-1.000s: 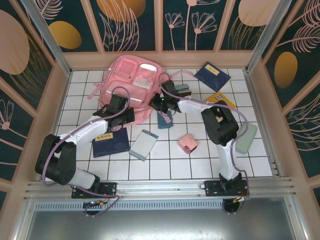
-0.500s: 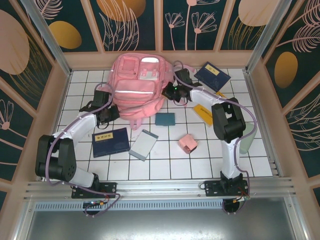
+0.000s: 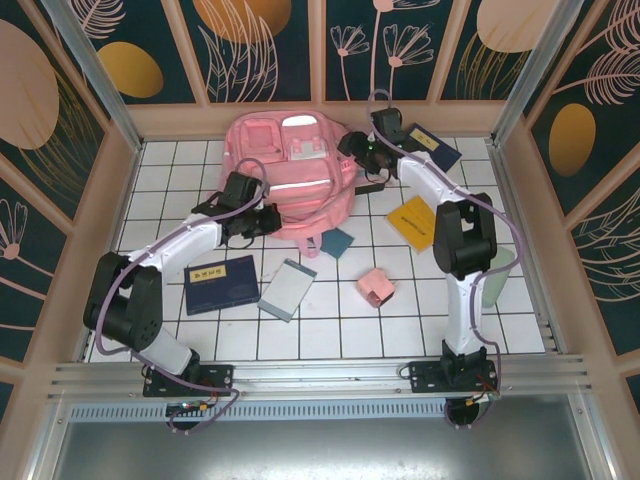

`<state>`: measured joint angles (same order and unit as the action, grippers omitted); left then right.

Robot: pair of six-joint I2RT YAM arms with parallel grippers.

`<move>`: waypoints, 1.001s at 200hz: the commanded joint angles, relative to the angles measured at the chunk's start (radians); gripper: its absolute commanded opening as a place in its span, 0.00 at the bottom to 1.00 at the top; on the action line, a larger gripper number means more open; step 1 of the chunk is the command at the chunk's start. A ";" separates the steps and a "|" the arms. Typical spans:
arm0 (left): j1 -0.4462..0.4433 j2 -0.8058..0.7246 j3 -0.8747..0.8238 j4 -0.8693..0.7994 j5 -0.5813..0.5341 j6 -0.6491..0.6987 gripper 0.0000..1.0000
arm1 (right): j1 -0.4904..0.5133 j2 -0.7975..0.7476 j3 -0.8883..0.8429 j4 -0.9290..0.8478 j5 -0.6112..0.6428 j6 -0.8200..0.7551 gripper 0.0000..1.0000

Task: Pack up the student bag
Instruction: Unzip the student bag at the top-center of the table.

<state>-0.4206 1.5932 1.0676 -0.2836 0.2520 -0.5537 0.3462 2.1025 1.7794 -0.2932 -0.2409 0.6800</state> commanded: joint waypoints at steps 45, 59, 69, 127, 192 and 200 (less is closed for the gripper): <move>-0.113 0.086 0.067 0.133 0.076 -0.063 0.00 | 0.081 -0.369 -0.432 0.008 0.068 0.112 0.68; -0.126 0.093 0.062 0.142 0.082 -0.066 0.00 | 0.110 -0.408 -0.509 0.027 0.044 0.166 0.69; -0.136 0.095 0.056 0.148 0.085 -0.069 0.00 | 0.132 -0.426 -0.571 0.066 0.006 0.219 0.69; -0.158 0.083 0.031 0.143 0.088 -0.057 0.00 | 0.228 -0.394 -0.673 0.182 -0.063 0.368 0.71; -0.162 0.064 0.031 0.075 0.016 -0.038 0.00 | 0.212 -0.326 -0.669 0.221 -0.052 0.387 0.08; -0.161 0.064 0.035 0.050 -0.014 -0.031 0.00 | 0.207 -0.338 -0.667 0.207 -0.034 0.377 0.00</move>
<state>-0.5697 1.6844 1.0954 -0.1974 0.2844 -0.5995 0.5629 1.7649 1.1061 -0.1173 -0.2897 1.0557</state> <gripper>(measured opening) 0.064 0.130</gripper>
